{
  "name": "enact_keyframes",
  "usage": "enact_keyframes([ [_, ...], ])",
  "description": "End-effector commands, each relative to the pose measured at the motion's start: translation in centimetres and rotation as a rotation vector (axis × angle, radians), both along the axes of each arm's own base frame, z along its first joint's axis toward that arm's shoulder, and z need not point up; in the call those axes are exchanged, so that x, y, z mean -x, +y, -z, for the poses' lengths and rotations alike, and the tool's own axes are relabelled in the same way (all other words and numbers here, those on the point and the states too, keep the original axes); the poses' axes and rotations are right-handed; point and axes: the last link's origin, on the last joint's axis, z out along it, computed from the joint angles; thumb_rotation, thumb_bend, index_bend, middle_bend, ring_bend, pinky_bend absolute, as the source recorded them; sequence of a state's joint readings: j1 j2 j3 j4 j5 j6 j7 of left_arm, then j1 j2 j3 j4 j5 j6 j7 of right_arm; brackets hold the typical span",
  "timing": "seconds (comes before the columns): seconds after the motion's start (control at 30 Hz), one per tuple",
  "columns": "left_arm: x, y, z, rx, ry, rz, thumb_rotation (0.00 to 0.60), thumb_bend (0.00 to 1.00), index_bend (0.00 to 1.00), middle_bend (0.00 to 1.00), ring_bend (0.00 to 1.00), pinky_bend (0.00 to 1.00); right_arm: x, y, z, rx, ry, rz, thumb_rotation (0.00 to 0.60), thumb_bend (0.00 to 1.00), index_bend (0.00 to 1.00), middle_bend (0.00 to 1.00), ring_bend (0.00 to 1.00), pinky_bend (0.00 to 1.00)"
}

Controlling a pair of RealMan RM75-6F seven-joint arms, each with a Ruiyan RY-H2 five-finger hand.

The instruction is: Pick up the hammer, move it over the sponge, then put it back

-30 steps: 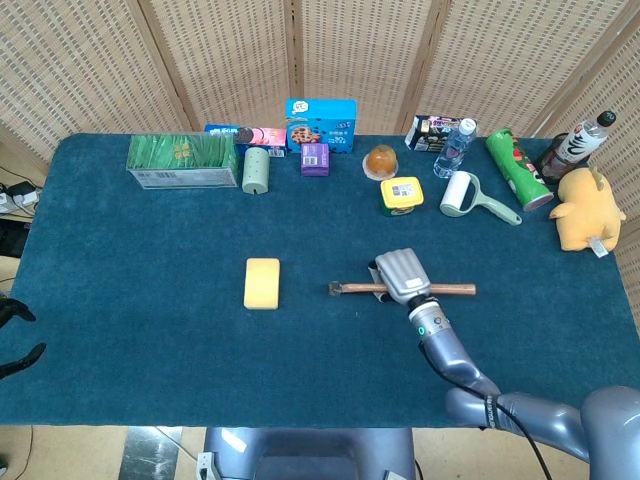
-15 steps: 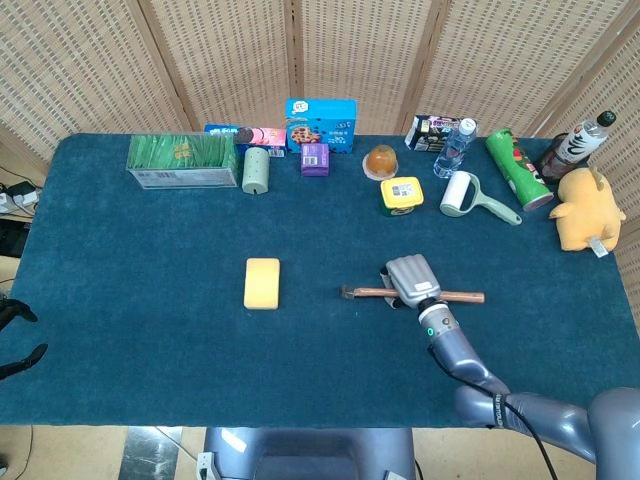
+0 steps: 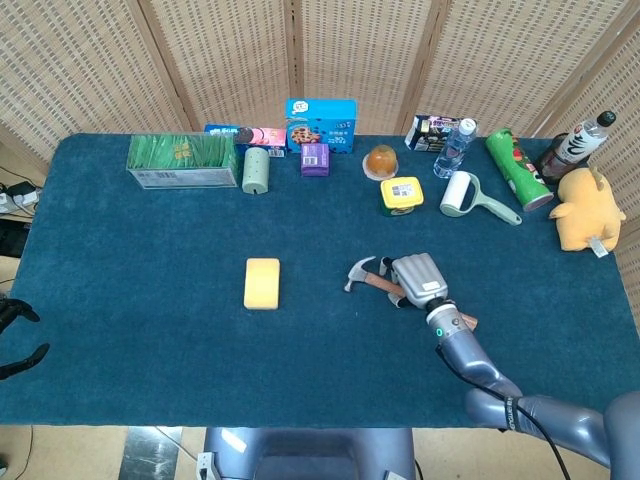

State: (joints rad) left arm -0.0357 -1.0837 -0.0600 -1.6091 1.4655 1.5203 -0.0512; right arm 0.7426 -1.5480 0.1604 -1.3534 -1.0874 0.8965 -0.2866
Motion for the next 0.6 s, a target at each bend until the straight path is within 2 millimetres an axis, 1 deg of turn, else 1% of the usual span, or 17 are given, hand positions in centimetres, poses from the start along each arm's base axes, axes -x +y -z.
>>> enact_keyframes([
  [0.03,0.0,0.0,0.0,0.000,-0.001,0.002,0.600,0.22,0.45,0.37,0.26,0.19,0.2,0.3,-0.5,0.009,-0.013,0.000,0.600,0.36,0.36,0.50,0.49,0.46],
  [0.23,-0.2,0.1,0.1,0.000,-0.001,0.007,0.600,0.22,0.45,0.37,0.26,0.19,0.3,0.9,-2.1,0.061,-0.063,-0.009,0.600,0.36,0.36,0.51,0.49,0.46],
  [0.33,-0.3,0.0,0.1,0.001,-0.001,0.007,0.600,0.22,0.45,0.37,0.26,0.19,0.2,1.1,-3.1,0.117,-0.113,-0.015,0.600,0.36,0.38,0.53,0.52,0.49],
  [0.4,-0.2,0.0,0.1,0.000,-0.002,0.005,0.600,0.22,0.45,0.37,0.26,0.19,0.3,1.2,-3.7,0.153,-0.135,-0.020,0.600,0.36,0.43,0.56,0.56,0.51],
  [0.5,-0.1,-0.2,0.3,0.002,-0.008,-0.003,0.600,0.22,0.45,0.37,0.26,0.19,0.7,1.4,-5.0,0.240,-0.174,-0.037,0.600,0.36,0.52,0.64,0.66,0.58],
  [0.57,0.0,-0.3,0.4,0.000,-0.012,-0.006,0.600,0.22,0.45,0.37,0.26,0.19,1.3,1.7,-5.9,0.285,-0.187,-0.052,0.600,0.36,0.58,0.71,0.76,0.66],
  [0.6,0.1,-0.3,0.4,-0.003,-0.014,-0.006,0.600,0.22,0.45,0.37,0.26,0.19,1.7,1.8,-6.3,0.304,-0.185,-0.058,0.600,0.36,0.59,0.73,0.79,0.69],
])
